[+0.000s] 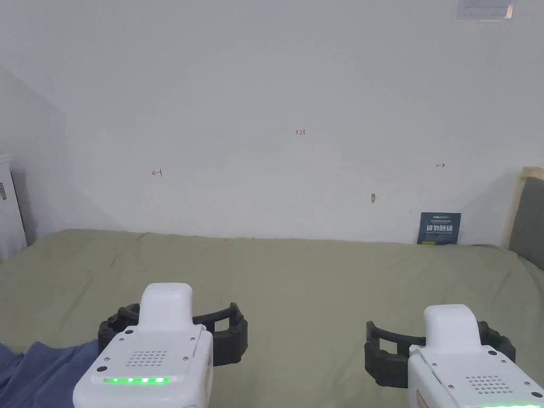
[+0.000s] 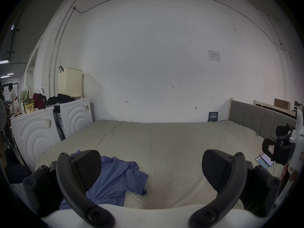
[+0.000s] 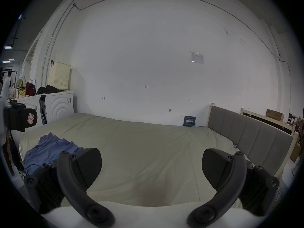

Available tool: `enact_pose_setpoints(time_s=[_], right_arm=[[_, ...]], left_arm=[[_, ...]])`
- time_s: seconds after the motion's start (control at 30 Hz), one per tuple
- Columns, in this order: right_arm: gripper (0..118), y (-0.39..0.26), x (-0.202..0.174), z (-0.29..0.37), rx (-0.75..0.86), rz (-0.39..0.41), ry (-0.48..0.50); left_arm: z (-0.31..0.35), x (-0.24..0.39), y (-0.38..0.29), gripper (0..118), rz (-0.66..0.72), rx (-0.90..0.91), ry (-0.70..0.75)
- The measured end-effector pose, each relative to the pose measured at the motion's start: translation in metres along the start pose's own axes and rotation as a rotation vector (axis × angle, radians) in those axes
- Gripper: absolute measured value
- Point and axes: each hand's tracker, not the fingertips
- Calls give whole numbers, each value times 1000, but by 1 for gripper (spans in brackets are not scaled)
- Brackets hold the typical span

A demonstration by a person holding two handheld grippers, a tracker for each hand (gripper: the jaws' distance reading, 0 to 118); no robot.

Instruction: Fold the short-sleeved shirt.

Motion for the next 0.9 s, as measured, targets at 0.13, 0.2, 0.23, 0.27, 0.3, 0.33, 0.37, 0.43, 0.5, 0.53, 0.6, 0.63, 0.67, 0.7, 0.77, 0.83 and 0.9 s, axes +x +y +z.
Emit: enact_pose_setpoints(time_s=[0.13,0.2,0.23,0.27,0.3,0.33,0.37,0.43,0.5,0.53,0.6,0.63,0.67,0.7,0.77,0.83,0.9], right_arm=[[118,0,-1,0,-2,-4,-4],[118,-1,0,-1,-4,-12,-12],[118,-1,1,-1,-10,-16,-14],[118,-1,1,-1,-20,-20,-15],[117,-1,2,-1,-26,-23,-12],[102,-1,2,-1,-27,-21,-14],[65,0,1,-1,-33,-6,-18],[0,1,-2,-1,14,39,-127],[0,3,-3,1,-31,-16,-51],[0,4,-6,2,-27,-12,-64],[0,1,-3,2,-10,20,-96],[0,1,-4,2,-12,23,-100],[0,2,-5,3,-13,16,-100],[0,0,3,2,-13,-1,-100],[0,1,1,0,-27,-23,-95],[0,-1,3,-2,-29,-31,-94],[0,-1,-3,-3,-32,-33,-79]], left_arm=[[-2,-1,2,118,9,-15,-9],[-2,-1,1,118,7,-25,-16],[-2,-1,0,118,4,-32,-28],[-2,-1,0,118,4,-37,-30],[-3,-1,0,118,5,-46,-39],[-3,-2,0,109,4,-54,-57],[-3,-1,-1,83,2,-49,-48],[-8,-1,-1,2,15,-52,-27],[-8,-6,0,2,59,-53,-52],[-10,-8,1,2,64,-66,-56],[-11,-10,1,2,66,-61,-56],[-11,-8,1,2,59,-62,-58],[-10,-8,0,2,52,-61,-54],[-10,-8,0,2,47,-63,-54],[-11,-8,-2,2,39,-68,-58],[-13,-12,-4,2,44,-76,-55],[-13,-15,-5,2,43,-79,-52]])
